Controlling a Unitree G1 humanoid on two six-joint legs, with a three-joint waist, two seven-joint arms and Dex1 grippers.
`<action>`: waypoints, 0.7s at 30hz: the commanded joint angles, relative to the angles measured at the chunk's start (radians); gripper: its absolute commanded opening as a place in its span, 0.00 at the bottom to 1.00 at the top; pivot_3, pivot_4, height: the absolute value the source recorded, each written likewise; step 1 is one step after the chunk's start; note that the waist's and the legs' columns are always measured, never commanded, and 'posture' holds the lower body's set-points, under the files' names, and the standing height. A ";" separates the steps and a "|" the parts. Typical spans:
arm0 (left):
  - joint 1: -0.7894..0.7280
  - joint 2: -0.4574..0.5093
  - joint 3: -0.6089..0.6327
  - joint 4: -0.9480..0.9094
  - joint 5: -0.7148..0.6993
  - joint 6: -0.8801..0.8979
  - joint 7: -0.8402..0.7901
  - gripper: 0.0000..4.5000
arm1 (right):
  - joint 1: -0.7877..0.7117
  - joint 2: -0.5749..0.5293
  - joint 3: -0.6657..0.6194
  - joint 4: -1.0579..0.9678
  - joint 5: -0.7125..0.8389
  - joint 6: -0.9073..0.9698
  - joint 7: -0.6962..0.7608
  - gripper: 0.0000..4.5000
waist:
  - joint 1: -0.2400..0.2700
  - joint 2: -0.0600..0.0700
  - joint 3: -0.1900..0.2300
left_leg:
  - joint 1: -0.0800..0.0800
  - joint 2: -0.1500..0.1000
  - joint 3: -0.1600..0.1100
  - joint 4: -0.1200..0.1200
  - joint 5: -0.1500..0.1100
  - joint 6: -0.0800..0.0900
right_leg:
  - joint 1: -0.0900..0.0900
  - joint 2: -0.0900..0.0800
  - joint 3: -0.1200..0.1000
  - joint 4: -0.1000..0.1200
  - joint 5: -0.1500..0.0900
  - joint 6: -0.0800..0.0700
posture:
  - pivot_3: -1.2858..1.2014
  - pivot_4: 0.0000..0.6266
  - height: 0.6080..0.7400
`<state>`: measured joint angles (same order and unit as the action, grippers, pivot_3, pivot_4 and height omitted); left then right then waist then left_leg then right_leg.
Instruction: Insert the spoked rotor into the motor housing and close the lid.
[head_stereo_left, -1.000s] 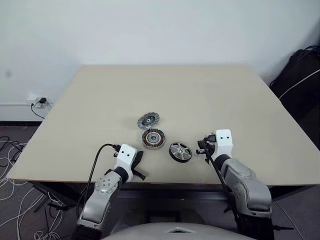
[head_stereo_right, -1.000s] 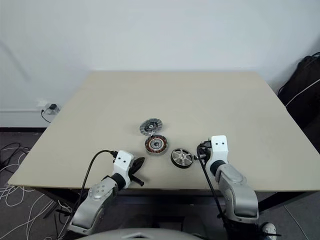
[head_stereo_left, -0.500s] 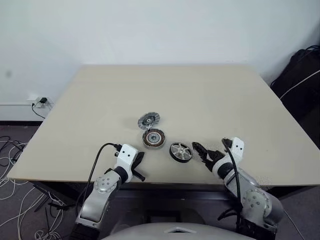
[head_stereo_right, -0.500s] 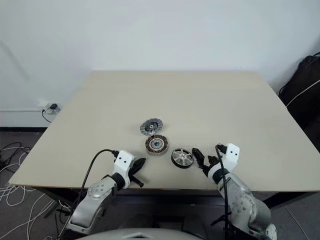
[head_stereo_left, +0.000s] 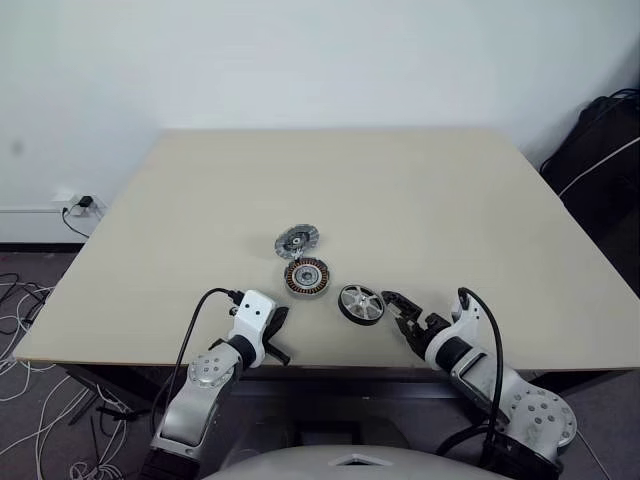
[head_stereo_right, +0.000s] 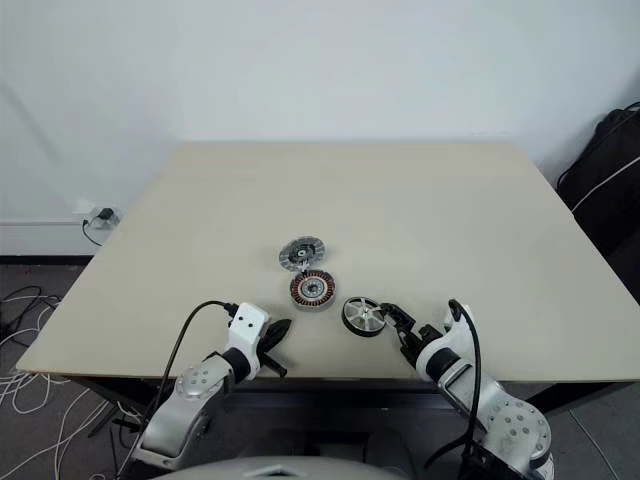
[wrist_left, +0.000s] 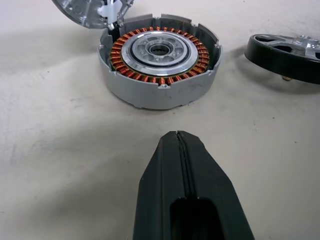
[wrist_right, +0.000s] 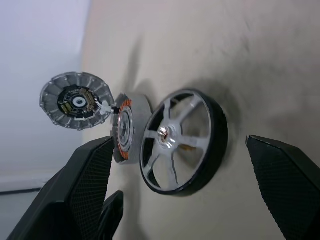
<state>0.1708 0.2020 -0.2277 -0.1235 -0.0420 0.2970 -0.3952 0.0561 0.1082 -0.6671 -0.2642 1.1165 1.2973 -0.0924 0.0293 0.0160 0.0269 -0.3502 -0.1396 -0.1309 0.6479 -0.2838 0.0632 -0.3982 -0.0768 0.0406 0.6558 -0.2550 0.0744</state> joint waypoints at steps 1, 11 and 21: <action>-0.003 0.001 -0.001 -0.044 -0.006 -0.005 -0.001 0.00 | -0.002 0.039 0.033 0.015 0.085 -0.013 -0.027 1.00 | -0.001 0.000 0.000 | 0.000 0.000 0.000 0.000 0.000 0.000 | 0.000 0.000 0.000 0.000 0.000 0.000 | 0.52 0.00 1.00; -0.002 0.002 0.005 -0.049 -0.007 -0.003 0.003 0.00 | 0.015 0.023 0.109 0.096 0.151 -0.078 -0.066 1.00 | -0.003 0.001 0.000 | 0.000 0.000 0.000 0.000 -0.001 0.001 | 0.000 0.000 0.000 -0.002 0.000 0.001 | 0.52 0.00 1.00; -0.001 0.007 0.008 -0.054 -0.006 -0.001 0.002 0.00 | 0.032 0.020 0.155 0.131 0.205 -0.189 -0.065 1.00 | -0.003 0.002 0.000 | -0.001 0.000 0.000 -0.001 -0.001 0.001 | 0.001 0.000 0.000 -0.004 0.000 0.001 | 0.52 0.00 1.00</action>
<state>0.1772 0.2030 -0.2259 -0.1241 -0.0420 0.2991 -0.3936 0.0920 0.0938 -0.5327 -0.1239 1.2851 1.1327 -0.1610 0.0265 0.0177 0.0266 -0.3507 -0.1394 -0.1311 0.6469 -0.2851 0.0649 -0.3971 -0.0765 0.0404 0.6506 -0.2550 0.0754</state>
